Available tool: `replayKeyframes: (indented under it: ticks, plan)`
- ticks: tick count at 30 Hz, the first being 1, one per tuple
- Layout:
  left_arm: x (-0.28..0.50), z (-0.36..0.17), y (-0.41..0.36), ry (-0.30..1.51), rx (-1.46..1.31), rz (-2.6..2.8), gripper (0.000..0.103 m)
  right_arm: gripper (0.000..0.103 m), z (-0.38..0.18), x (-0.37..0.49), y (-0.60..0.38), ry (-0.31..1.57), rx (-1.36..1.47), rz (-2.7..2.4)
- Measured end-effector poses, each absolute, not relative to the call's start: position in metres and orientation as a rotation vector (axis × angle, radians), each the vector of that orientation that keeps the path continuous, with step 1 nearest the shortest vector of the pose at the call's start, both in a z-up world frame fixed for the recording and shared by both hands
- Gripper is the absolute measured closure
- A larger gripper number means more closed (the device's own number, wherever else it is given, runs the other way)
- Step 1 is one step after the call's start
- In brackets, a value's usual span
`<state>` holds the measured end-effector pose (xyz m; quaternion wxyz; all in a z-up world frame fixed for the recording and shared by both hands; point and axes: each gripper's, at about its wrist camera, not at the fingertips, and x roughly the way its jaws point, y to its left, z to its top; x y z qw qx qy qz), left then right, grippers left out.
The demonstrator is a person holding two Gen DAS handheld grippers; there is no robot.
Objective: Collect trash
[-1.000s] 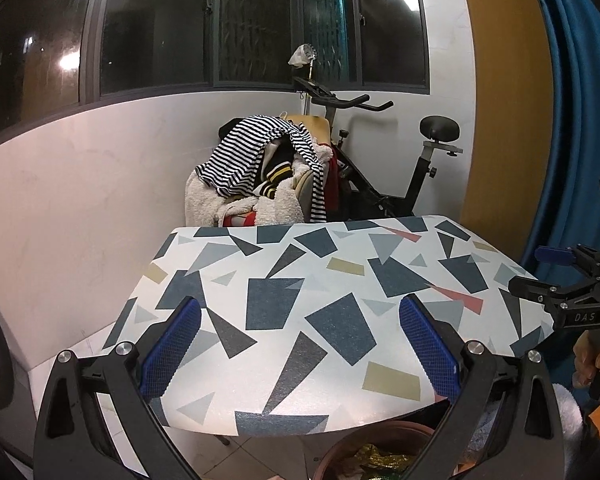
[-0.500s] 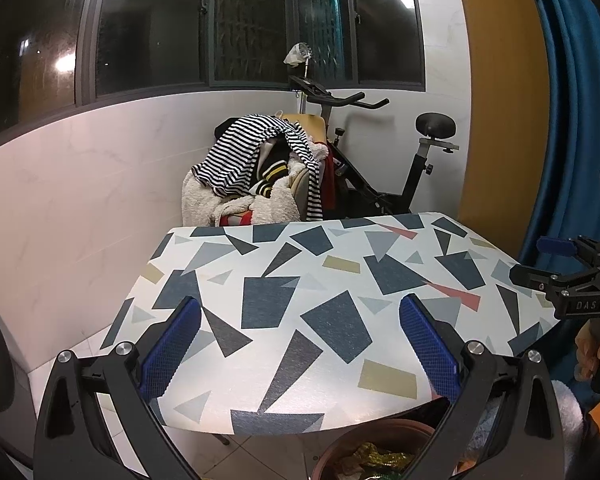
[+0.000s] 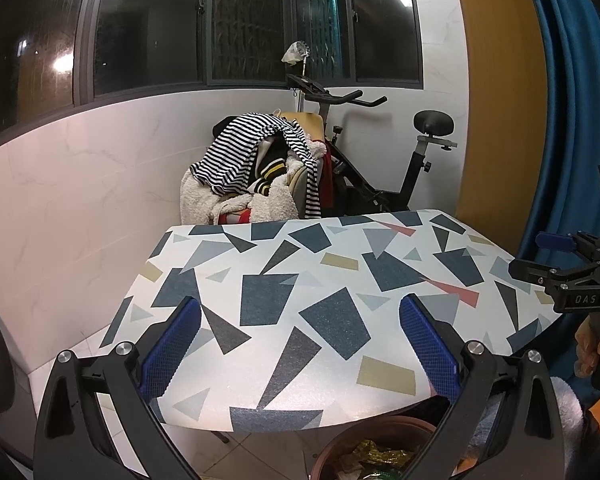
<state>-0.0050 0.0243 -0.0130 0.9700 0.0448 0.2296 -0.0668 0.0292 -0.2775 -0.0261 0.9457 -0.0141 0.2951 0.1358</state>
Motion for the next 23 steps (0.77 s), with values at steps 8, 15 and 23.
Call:
replayKeyframes:
  ticks: [8, 15, 23]
  plan:
    - [-0.0064, -0.013, 0.0238, 0.464, 0.09, -0.135, 0.006, 0.006, -0.0261, 0.0295, -0.2785, 0.6, -0.029, 0.277]
    - [-0.0086, -0.0128, 0.0225, 0.459, 0.097, -0.14, 0.006, 0.006, -0.0263, 0.0297, -0.2788, 0.603, -0.027, 0.28]
    - [-0.0088, -0.0134, 0.0207, 0.463, 0.113, -0.13, 0.006, 0.006, -0.0252, 0.0302, -0.2819, 0.606, -0.024, 0.277]
